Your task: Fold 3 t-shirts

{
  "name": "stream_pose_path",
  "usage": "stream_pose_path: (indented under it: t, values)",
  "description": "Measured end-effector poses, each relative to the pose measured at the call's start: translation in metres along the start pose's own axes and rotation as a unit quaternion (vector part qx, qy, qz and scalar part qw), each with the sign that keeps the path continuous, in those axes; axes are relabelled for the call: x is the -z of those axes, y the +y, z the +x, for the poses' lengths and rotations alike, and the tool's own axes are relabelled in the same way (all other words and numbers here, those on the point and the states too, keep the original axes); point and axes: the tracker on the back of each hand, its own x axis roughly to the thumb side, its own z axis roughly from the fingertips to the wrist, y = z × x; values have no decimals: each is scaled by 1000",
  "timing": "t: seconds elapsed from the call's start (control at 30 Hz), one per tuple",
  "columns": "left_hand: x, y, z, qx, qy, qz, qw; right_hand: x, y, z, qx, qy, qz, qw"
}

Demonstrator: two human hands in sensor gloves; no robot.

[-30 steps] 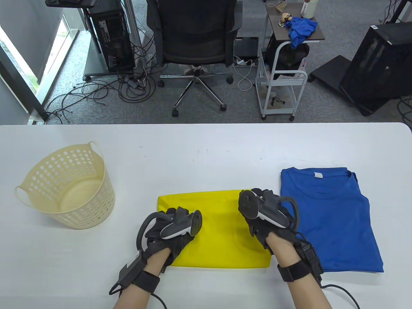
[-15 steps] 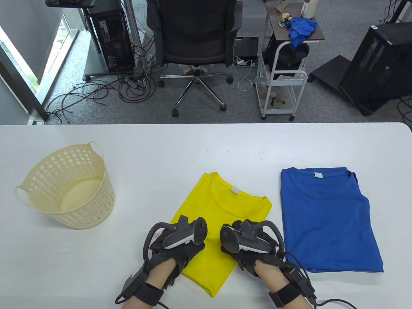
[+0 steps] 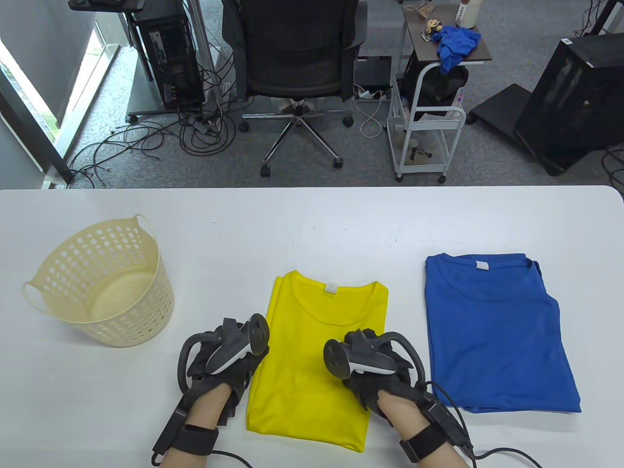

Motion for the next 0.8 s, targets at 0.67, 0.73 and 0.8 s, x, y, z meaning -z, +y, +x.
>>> stream_pose_path:
  t: [0.67,0.73,0.8]
  values:
    - [24,-7,21,29,57,-21,998,17,-18,-86,103,215,-68,969]
    - [27,-9,28,52,63,-7,997,32,-18,-79,120,226,-39,966]
    - [27,-7,32,58,54,-2,997,43,-16,-72,128,219,-18,967]
